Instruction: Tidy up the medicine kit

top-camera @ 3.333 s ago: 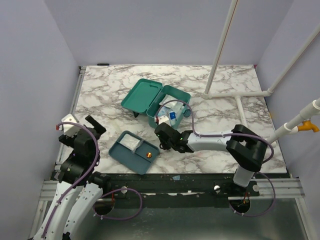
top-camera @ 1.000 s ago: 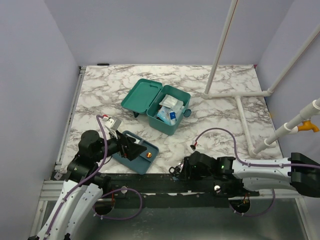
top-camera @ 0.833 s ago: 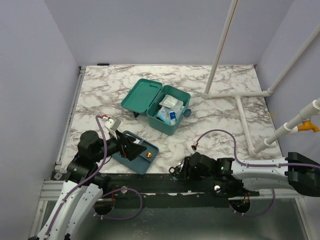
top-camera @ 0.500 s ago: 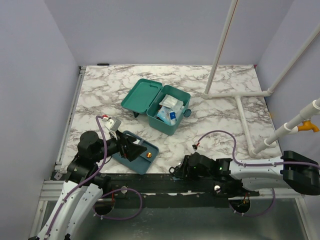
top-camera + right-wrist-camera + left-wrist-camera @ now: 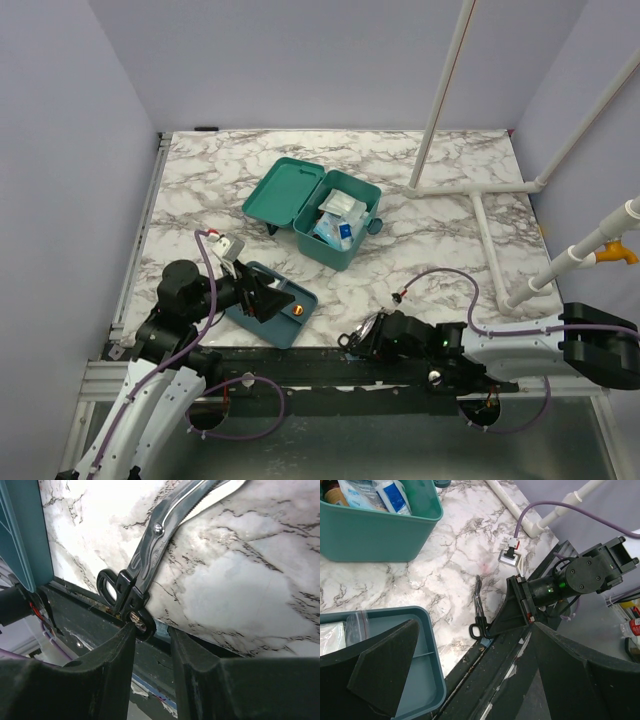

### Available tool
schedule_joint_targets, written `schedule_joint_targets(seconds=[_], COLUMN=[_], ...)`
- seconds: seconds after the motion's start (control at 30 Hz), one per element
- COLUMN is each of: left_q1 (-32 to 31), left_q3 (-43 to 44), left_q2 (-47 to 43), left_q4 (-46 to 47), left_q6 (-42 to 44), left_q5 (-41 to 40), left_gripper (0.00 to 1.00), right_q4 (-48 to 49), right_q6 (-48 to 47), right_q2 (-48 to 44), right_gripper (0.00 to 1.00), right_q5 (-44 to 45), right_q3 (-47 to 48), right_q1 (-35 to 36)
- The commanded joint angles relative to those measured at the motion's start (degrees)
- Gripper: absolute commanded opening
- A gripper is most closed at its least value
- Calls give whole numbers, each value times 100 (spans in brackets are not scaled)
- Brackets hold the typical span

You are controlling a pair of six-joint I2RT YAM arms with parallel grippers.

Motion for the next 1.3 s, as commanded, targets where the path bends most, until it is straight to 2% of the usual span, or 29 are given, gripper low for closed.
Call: schedule_joint_targets(seconds=[0.0,0.43,0.83,1.03,1.27], left_q1=[-34,-34,-34,-30,-34], left_q3=[-39,-24,-10,38,201], left_q2=[53,131,102,114,64], left_q4=[134,93,64,46,-139], left_q6=[70,61,68,40,-167], left_q5=[145,74,21,55,-379], left_gripper=[99,99,99,99,99], right_q4=[219,616,619,518,-280], right_q6=[143,222,-53,-433,-1181], right_q2=[-43,5,-340,-572,-883], right_gripper=[34,24,1,1,1], right_q5=[733,1102,1221,1228,1285], right_q3=[-200,-348,-308,-208,299], right_q1=[-18,-14,-16,-17,-14])
